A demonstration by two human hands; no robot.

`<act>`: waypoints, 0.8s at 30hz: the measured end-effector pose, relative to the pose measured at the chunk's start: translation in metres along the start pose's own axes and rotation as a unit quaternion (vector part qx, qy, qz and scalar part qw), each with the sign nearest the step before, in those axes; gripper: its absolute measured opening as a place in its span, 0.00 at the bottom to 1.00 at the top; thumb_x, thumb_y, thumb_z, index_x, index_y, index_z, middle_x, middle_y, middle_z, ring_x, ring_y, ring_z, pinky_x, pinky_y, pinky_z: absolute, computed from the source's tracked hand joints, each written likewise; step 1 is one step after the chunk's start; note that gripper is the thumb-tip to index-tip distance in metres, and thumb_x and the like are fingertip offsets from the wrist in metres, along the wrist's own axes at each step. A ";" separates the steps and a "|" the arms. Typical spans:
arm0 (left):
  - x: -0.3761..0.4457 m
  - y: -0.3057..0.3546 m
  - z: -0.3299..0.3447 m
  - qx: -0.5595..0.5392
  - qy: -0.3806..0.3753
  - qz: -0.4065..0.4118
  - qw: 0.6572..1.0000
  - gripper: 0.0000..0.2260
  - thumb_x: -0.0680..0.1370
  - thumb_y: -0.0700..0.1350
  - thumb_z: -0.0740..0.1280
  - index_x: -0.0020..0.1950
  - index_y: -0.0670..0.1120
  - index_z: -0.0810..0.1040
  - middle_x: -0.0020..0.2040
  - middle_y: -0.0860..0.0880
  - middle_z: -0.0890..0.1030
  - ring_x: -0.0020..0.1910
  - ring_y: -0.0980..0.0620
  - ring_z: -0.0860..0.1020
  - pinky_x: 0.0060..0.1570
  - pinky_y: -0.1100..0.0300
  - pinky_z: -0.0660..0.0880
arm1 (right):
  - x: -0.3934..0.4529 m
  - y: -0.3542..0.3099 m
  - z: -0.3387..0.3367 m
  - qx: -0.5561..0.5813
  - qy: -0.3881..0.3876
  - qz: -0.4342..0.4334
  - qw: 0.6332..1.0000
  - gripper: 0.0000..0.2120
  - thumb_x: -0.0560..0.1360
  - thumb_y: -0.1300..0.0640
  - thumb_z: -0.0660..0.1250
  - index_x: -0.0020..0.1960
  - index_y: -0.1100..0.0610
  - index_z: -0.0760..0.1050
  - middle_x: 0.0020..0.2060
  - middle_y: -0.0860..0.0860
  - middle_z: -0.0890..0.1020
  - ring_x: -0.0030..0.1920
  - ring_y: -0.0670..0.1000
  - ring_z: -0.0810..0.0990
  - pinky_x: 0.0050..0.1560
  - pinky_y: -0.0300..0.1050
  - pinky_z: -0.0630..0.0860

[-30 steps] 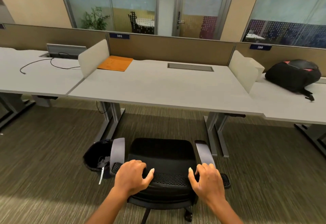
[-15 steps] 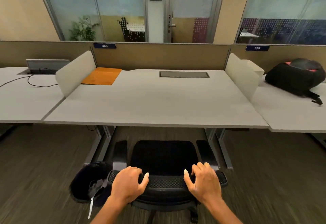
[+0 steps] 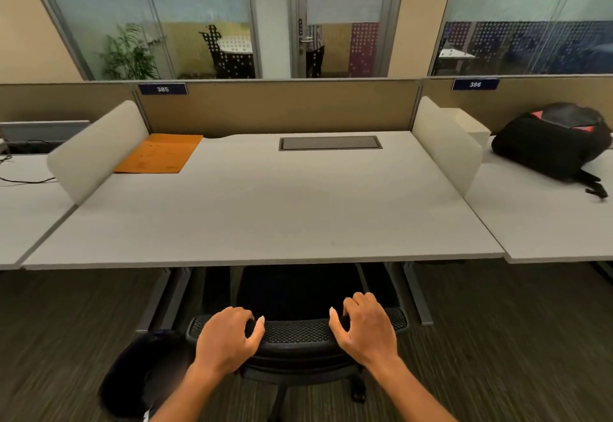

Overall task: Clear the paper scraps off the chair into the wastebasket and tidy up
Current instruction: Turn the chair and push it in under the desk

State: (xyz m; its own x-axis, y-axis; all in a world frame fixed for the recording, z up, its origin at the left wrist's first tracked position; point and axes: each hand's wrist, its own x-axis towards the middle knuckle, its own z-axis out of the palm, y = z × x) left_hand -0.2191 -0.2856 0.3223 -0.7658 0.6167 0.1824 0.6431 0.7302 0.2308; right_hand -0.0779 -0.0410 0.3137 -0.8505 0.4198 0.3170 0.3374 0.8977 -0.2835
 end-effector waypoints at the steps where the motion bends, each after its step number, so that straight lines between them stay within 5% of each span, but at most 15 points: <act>1: 0.005 0.000 0.001 0.001 0.001 0.002 1.000 0.22 0.76 0.64 0.53 0.35 0.52 0.78 0.31 0.56 0.77 0.33 0.58 0.75 0.33 0.62 0.74 | 0.005 0.002 0.001 0.000 0.002 0.000 1.000 0.18 0.75 0.38 0.58 0.35 0.49 0.70 0.32 0.42 0.70 0.35 0.44 0.68 0.33 0.35 0.68; 11: 0.058 -0.001 0.014 -0.032 0.044 0.021 0.998 0.16 0.76 0.59 0.61 0.48 0.49 0.81 0.44 0.56 0.81 0.46 0.59 0.78 0.42 0.67 0.76 | 0.057 0.021 0.011 0.004 0.020 0.005 1.000 0.15 0.74 0.40 0.60 0.36 0.50 0.69 0.33 0.44 0.70 0.36 0.45 0.68 0.34 0.38 0.71; 24: 0.120 -0.002 0.026 -0.020 0.033 0.013 0.999 0.23 0.76 0.63 0.54 0.55 0.49 0.79 0.51 0.54 0.80 0.52 0.56 0.79 0.47 0.64 0.78 | 0.119 0.044 0.028 -0.016 0.012 0.007 1.000 0.15 0.74 0.41 0.59 0.40 0.52 0.71 0.36 0.46 0.72 0.39 0.47 0.69 0.38 0.41 0.71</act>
State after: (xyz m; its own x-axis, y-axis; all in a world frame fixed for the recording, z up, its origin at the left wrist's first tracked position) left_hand -0.3120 -0.2049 0.3188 -0.7490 0.6133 0.2508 0.6625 0.7014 0.2631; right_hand -0.1753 0.0448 0.3131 -0.8355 0.4357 0.3350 0.3627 0.8950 -0.2596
